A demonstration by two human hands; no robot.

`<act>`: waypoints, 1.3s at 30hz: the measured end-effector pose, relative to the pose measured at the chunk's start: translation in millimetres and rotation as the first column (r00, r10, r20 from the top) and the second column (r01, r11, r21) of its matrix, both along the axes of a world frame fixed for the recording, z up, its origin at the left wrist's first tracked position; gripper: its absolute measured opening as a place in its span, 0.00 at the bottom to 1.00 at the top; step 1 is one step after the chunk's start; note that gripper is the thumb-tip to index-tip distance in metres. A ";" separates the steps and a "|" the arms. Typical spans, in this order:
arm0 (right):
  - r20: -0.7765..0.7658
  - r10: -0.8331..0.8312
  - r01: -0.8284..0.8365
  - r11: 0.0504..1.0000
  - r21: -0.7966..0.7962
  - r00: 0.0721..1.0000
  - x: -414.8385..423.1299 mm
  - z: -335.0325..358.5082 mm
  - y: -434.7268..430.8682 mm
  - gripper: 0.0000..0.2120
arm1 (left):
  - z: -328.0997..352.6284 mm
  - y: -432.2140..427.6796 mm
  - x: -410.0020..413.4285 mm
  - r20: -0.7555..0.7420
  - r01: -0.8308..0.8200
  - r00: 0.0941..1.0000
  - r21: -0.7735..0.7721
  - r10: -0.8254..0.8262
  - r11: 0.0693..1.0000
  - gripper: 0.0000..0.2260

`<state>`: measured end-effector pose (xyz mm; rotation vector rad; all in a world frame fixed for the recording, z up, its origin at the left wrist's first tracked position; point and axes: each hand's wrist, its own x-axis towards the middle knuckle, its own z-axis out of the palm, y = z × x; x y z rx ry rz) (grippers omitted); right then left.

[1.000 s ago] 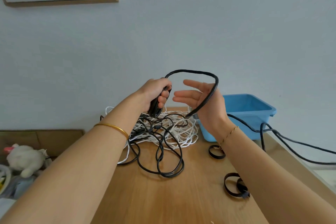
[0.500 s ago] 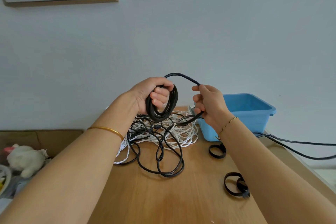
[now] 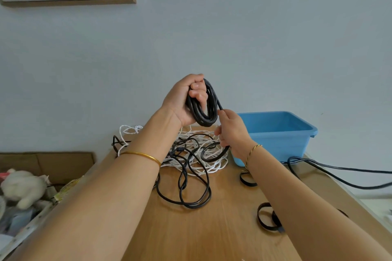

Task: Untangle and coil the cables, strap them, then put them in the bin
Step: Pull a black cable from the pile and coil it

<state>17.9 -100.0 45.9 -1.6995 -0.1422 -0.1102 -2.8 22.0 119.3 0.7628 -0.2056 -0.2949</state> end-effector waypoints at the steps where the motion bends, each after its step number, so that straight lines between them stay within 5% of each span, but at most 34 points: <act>1: 0.005 -0.005 0.005 0.999 -0.041 1.000 1.6 -0.6 1.7 0.14 | -0.3 -3.1 0.9 0.004 -0.031 1.000 -0.035 0.031 0.999 0.11; 6: 0.066 -0.008 0.028 0.954 -0.299 0.998 7.5 -4.2 9.9 0.14 | -2.4 -12.7 5.7 0.086 -0.199 0.974 -0.108 0.209 0.974 0.12; 13: 0.056 0.173 -0.155 0.958 -0.240 0.983 -9.9 -12.0 5.8 0.15 | -0.9 -12.9 9.8 0.173 -0.451 0.870 -0.100 0.462 0.887 0.14; 17: 0.078 0.264 -0.204 0.874 -0.441 0.961 -16.6 -11.4 6.3 0.13 | 0.4 -12.1 16.0 0.109 -0.568 0.807 -0.123 0.580 0.814 0.13; 26: 0.108 0.249 -0.134 0.782 -0.609 0.963 -25.6 10.9 7.3 0.08 | -7.8 -14.0 20.0 0.263 -0.735 0.672 0.118 0.693 0.668 0.14; 30: 0.109 0.231 -0.116 0.778 -0.617 0.967 -29.7 16.9 6.3 0.08 | -10.6 -19.1 20.8 0.455 -0.804 0.586 0.226 0.670 0.550 0.14; 35: 0.119 0.209 -0.079 0.745 -0.662 0.971 -32.6 26.6 -4.5 0.08 | -16.5 -12.2 23.8 0.759 -0.899 0.438 0.350 0.482 0.264 0.06; 39: 0.252 0.137 0.075 0.727 -0.682 0.958 -30.9 32.0 -11.7 0.07 | -25.5 -1.0 24.4 0.844 -0.897 0.442 0.420 0.304 0.138 0.10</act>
